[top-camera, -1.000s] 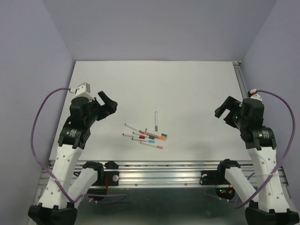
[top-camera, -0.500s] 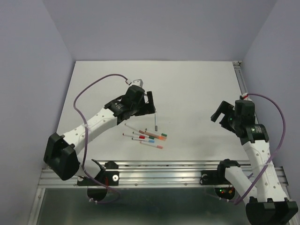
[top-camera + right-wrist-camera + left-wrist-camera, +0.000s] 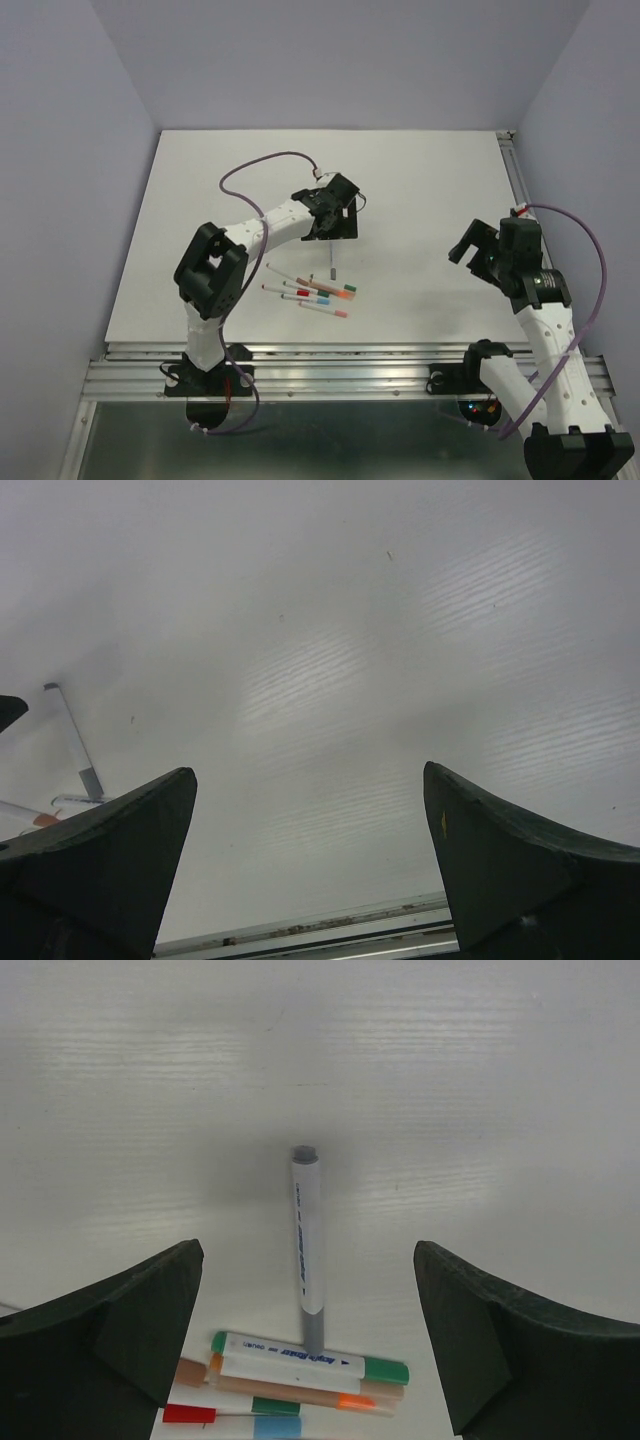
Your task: Open the pen caps
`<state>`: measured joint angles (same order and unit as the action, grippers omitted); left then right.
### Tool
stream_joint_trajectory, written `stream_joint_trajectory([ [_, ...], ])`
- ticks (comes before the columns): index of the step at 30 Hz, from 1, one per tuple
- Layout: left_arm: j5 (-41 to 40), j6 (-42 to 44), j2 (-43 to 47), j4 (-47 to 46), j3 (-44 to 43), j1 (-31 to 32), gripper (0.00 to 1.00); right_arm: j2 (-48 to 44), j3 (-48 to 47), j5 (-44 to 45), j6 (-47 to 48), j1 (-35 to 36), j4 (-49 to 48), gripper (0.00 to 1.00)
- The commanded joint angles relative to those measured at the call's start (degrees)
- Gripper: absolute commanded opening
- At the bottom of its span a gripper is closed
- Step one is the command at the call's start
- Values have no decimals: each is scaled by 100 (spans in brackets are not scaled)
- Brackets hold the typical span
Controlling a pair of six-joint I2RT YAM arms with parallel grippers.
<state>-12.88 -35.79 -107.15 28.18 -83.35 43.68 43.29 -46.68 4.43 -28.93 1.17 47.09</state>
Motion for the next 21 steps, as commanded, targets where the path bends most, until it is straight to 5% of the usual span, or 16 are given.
stream_joint_trajectory([
  [1,-56,169,-348,354,-497,70,99,-92,141,-47,-8,-20,-279,100],
  [21,383,-24,-1080,-67,204,79,54,-119,211,6,-43,-20,-288,100],
])
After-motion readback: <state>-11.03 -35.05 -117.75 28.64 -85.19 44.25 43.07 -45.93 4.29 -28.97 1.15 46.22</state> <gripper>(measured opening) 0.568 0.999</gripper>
